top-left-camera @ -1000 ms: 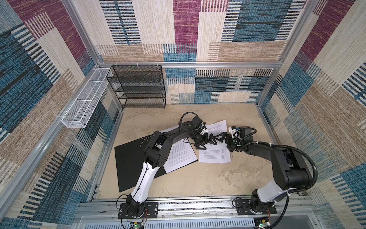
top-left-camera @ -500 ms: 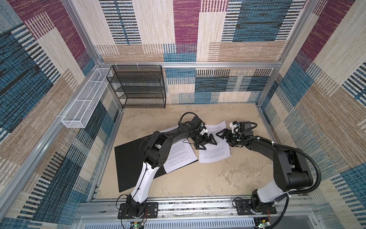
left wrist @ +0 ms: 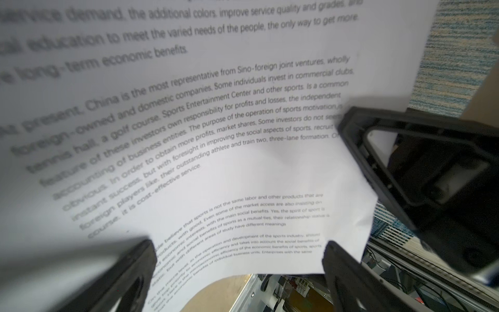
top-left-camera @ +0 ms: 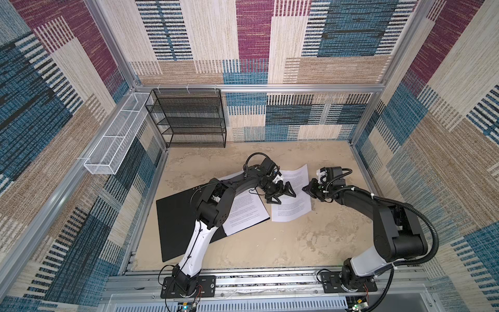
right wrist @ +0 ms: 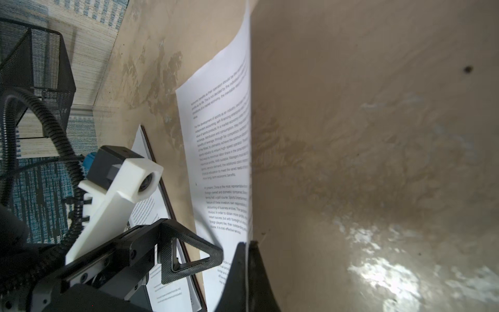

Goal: Put the files into the folder
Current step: 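Pinch the last loose text sheet edges with both grippers, then lift the text sheet with the right gripper while the left withdraws to the clip, then lay the text sheet onto the folder papers with the right gripper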

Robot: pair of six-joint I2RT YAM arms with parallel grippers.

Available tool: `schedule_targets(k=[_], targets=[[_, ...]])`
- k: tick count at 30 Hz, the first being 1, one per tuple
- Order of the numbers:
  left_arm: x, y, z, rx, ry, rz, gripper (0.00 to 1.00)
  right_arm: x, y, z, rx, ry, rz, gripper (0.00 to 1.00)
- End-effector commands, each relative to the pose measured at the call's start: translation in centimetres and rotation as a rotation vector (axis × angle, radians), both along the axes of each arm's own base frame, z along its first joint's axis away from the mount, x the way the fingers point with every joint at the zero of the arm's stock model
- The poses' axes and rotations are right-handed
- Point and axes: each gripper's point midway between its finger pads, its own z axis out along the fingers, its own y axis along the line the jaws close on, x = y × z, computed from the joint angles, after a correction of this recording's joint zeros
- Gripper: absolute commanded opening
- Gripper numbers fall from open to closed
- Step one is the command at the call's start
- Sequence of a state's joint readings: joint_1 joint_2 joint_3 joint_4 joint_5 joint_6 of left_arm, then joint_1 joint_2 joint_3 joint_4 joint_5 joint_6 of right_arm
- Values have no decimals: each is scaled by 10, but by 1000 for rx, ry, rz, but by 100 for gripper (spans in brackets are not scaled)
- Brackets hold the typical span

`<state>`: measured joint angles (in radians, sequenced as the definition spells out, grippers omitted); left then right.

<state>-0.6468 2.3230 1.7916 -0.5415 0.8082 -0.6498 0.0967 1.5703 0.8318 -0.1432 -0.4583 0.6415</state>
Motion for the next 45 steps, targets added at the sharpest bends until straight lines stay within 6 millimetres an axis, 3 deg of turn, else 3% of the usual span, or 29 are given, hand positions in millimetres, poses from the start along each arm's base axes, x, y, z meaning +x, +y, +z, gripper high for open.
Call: schedule_targets(k=[1, 5, 7, 10, 12, 15, 17, 19, 22, 25, 29, 33, 36, 40, 45], targets=[[-6, 8, 11, 63, -20, -15, 99, 7, -4, 7, -49, -36, -3, 0], [-1, -15, 107, -170, -125, -44, 99, 14, -6, 26, -87, -87, 10, 0], [0, -15, 151, -269, -168, -44, 99, 18, -9, 39, -112, -117, 12, 0], [-1, 2, 202, -367, -218, -14, 99, 23, -9, 64, -141, -174, 28, 0], [5, 34, 212, -320, -257, 68, 99, 27, -2, 82, -156, -213, 59, 0], [17, 118, 184, -72, -276, 265, 99, 34, 20, 116, -162, -277, 123, 0], [16, 187, 157, 84, -234, 405, 99, 37, 46, 141, -160, -325, 176, 0], [10, 241, 135, 168, -199, 519, 99, 38, 76, 164, -128, -361, 238, 0], [-8, 305, 108, 255, -145, 643, 99, 34, 127, 197, -61, -415, 338, 0], [-22, 341, 90, 237, -87, 736, 99, 20, 177, 217, 28, -441, 446, 0], [-36, 374, 65, 265, -22, 819, 99, -5, 230, 225, 139, -438, 584, 0], [-41, 390, 43, 240, 63, 887, 99, -16, 241, 214, 201, -410, 631, 0], [-42, 396, 24, 258, 112, 908, 99, -12, 239, 191, 176, -379, 624, 0], [-47, 401, 3, 306, 169, 905, 99, -2, 245, 142, 154, -305, 631, 0], [-54, 406, -10, 349, 199, 905, 99, 11, 249, 87, 99, -242, 616, 0]])
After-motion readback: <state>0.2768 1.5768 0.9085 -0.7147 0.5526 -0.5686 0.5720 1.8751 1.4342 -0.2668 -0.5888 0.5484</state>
